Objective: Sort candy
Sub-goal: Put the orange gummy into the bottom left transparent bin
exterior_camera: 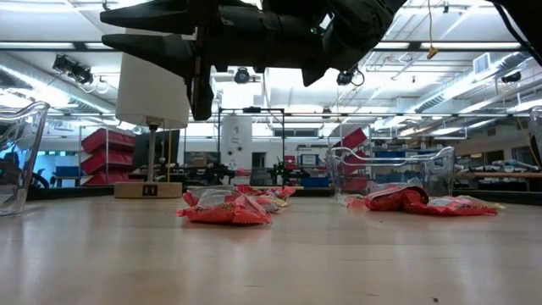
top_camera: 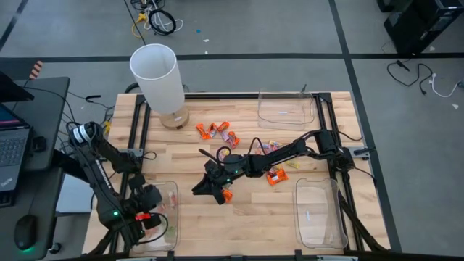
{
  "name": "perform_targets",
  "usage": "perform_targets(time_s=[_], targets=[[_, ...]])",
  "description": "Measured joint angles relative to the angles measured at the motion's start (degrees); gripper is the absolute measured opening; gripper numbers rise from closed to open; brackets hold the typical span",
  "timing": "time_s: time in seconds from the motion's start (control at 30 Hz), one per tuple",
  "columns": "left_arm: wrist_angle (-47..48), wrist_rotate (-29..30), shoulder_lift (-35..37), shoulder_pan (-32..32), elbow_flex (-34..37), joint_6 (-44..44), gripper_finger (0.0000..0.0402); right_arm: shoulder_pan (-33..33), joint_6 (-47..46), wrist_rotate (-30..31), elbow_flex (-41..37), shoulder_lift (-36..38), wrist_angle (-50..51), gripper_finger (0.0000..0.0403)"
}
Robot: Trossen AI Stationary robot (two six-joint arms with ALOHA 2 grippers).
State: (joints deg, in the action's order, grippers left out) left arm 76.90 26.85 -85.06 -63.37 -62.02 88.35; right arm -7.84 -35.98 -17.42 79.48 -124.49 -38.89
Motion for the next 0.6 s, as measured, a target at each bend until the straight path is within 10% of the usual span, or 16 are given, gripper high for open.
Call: perform_targets(time_s=[0.6], targets=[[0.38,-1.65,0.00,0.00,0.00,3.39,0.0116,0.00,0.19,0.01,0.00,0.00,0.00,0.0068]])
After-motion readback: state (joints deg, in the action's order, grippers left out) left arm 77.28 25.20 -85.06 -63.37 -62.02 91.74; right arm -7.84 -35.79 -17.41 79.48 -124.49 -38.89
